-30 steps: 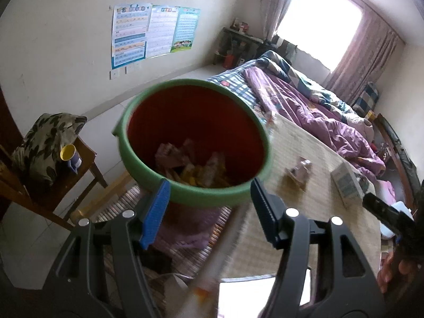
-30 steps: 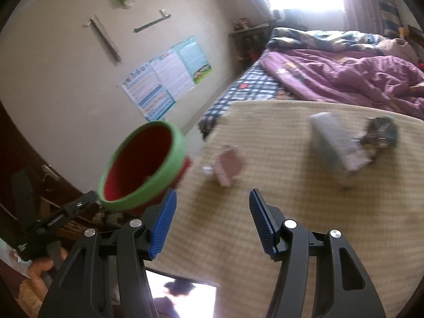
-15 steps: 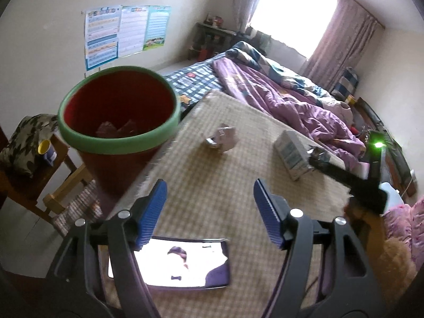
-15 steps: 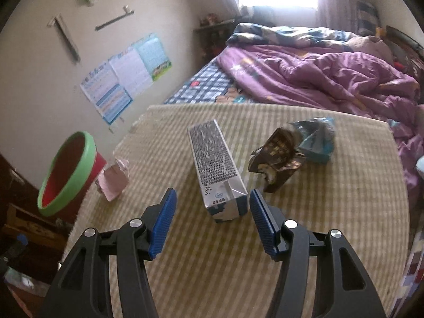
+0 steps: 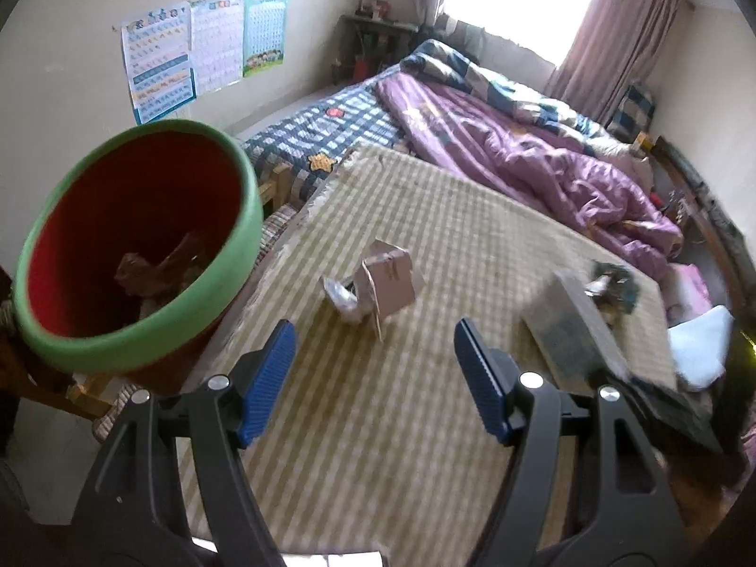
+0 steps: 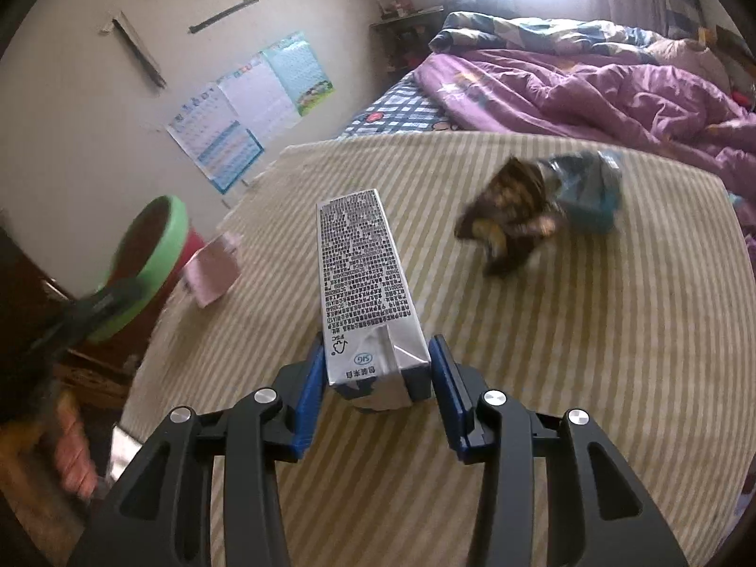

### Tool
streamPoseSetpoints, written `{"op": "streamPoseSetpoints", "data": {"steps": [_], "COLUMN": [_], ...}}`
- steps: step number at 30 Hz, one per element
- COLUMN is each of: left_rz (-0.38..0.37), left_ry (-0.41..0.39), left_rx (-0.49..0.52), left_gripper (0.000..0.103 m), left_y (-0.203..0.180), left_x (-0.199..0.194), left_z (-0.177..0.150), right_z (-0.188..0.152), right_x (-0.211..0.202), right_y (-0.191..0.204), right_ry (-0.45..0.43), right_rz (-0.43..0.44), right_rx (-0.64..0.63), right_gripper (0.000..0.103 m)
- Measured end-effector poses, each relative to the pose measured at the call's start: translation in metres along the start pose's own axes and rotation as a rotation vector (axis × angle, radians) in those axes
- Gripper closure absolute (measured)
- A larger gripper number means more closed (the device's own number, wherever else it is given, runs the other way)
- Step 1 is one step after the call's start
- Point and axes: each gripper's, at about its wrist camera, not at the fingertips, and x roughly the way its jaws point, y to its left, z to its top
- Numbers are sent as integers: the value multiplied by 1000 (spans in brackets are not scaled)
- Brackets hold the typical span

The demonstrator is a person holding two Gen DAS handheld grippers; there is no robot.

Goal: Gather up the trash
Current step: 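Move both open tools back over the trash on the mat, then grasp crumpled white paper with the left tool while the right tool grasps the white milk carton, then carry the paper and carton over the green bucket with both tools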

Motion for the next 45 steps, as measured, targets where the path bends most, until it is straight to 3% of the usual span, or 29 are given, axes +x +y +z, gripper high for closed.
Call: {"op": "streamPoseSetpoints", "data": {"steps": [5, 8, 12, 14, 23, 28, 30, 33, 36, 42, 43, 44, 45], "left_rz": [23, 27, 38, 37, -19, -41, -43, -46, -33, -33, -32, -30, -29], "left_ry": [52, 99, 131, 119, 34, -9, -18, -20, -17, -4, -6, -11, -14], "left_rx": [-28, -57, -39, -29, -71, -70, -64, -62, -58, -71, -70, -67, -66], "left_gripper": [38, 50, 76, 78, 79, 79, 79, 79, 79, 79, 79, 79, 79], "left_y": [5, 10, 10, 8, 8, 0, -2, -5, -3, 2, 3, 3, 4], "left_x": [41, 58, 65, 59, 0, -33, -43, -53, -58, -63, -64, -66, -68], "left_z": [11, 11, 6, 4, -12, -20, -25, -36, -46, -59, -59, -60, -62], "right_z": [-12, -13, -14, -14, -10, -15, -17, -16, -12, -14, -15, -17, -19], "right_x": [-16, -20, -20, -21, -31, -20, -15, -13, -10, 8, 11, 13, 15], "right_y": [-7, -11, -12, -9, 6, 13, 15, 17, 24, 33, 34, 35, 35], "right_ry": [-5, -5, -6, -13, -54, 9, 32, 23, 1, 50, 58, 65, 76], "right_rz": [10, 15, 23, 28, 43, 50, 47, 34, -8, -62, -65, -64, -61], "right_rx": [24, 38, 51, 55, 42, 20, 22, 21, -25, -79, -81, -82, -81], "right_gripper": [61, 61, 61, 61, 62, 62, 59, 42, 40, 40, 44, 58, 59]}}
